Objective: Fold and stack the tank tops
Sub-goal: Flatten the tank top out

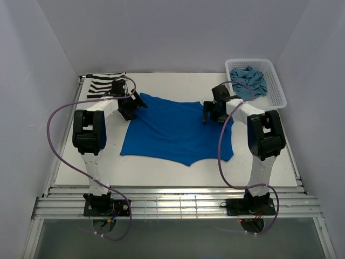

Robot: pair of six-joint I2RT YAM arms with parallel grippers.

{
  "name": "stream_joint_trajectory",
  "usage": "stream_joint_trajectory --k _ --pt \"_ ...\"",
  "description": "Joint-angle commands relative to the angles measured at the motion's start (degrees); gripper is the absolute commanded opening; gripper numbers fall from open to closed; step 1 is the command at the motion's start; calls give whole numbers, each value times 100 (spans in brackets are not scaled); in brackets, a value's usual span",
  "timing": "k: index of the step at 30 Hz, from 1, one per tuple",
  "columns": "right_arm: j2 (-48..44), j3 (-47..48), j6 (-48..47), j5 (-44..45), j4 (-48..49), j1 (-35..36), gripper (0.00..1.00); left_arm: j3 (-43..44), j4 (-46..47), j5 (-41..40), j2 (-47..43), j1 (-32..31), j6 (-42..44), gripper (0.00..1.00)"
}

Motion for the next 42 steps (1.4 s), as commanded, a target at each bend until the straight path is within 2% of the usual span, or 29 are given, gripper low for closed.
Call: stream_joint_trajectory --k 1,12,16,19,21,25,29,36,42 --pt "260 558 -140 268 -21 -42 90 238 -413 -424 645 -15 208 98" --pt "876 1542 -623 -49 49 -192 90 336 -950 -1004 5 3 111 98" --pt "465 1754 -930 -418 -196 -96 90 537 -1308 -1153 -328 3 129 98" --pt "-281 1318 -1264 -190 -197 317 90 433 -1642 -1539 -951 3 33 98" --pt "-713 912 -1353 -163 -127 685 90 29 -1906 -1977 -1356 11 -257 98" --pt "-1986 -326 -1388 39 145 1476 90 -1068 -2460 -2479 -2759 20 -714 98" --pt "-2726 -1416 -1327 205 356 2556 90 -2306 -2707 -2604 -3746 143 -987 98" --pt "-2851 -1919 -1046 320 444 3499 90 -3355 -2699 -2393 -4152 240 -1198 98" --pt "-2684 -2008 -958 469 409 3579 90 -3812 -2426 -2208 -4223 231 -1400 98"
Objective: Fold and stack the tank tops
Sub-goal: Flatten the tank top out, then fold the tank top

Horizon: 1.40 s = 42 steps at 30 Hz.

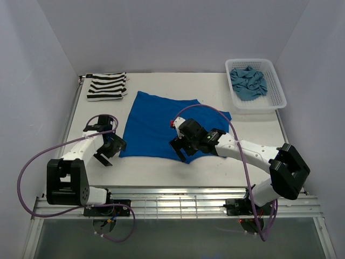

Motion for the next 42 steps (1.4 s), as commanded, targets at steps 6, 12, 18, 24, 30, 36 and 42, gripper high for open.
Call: stream_joint_trajectory --k 6,12,18,24,30,36,42 --pt "48 -80 157 194 154 5 90 -291 624 45 139 6 -242 96" --pt "13 -141 219 229 57 5 90 -335 844 -60 420 6 -277 82" --pt "-75 -308 245 159 92 14 90 -352 1011 1 631 15 -243 54" --pt "144 -397 -193 89 276 172 90 -510 1214 203 588 6 -154 0" --pt "706 -80 -458 457 92 620 92 -431 1223 195 561 6 -49 0" --pt "927 8 -300 827 -13 954 94 -352 1082 72 412 6 -102 0" --pt "980 -150 -124 730 74 990 99 -308 950 -43 412 6 -137 0"
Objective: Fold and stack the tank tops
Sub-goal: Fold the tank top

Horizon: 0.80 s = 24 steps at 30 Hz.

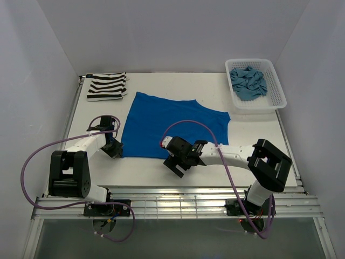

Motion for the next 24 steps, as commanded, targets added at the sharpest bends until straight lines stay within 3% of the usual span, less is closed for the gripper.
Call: stream_joint_trajectory --k 1,9,13,20,24 --pt "57 51 88 99 118 10 100 4 -49 -252 -60 6 -41 0" --pt "286 33 62 178 171 28 80 66 -84 -252 10 15 -49 0" --pt "347 -81 114 134 276 28 78 110 -128 -261 19 6 -41 0" --pt "409 -169 255 -182 408 28 47 154 -233 -358 -16 6 -49 0" --pt "392 -327 360 -279 382 19 42 180 -312 -393 -34 6 -58 0"
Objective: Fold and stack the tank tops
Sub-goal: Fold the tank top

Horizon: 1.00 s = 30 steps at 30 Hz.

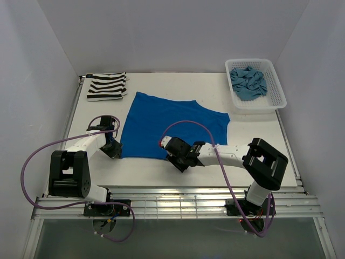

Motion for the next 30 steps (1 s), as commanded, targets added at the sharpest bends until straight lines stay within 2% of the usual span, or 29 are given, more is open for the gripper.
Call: stream_joint_trajectory --k 1,3,6,8,9,10,12,23,30 --pt "140 -303 186 -194 -88 4 41 136 -181 -244 -54 6 -43 0" --pt "131 -373 186 -177 -114 -5 41 128 -199 -288 -124 6 -34 0" --pt "88 -409 186 -194 -167 -49 34 136 -243 -341 -194 6 -26 0" --pt "9 -435 177 -220 -255 -66 26 136 -261 -298 -238 6 -17 0" --pt "-35 -444 177 -247 -290 -58 24 128 -269 -289 -291 6 1 0" --pt "-79 -488 177 -290 -299 -58 17 119 -269 -271 -326 6 18 0" --pt "-211 -532 168 -291 -325 -66 9 110 -269 -201 -414 6 71 0" --pt "-764 -14 133 -186 -721 -154 8 382 11 361 -819 6 343 0" --pt "-888 355 -34 -290 -1002 -742 8 926 161 485 -600 6 282 0"
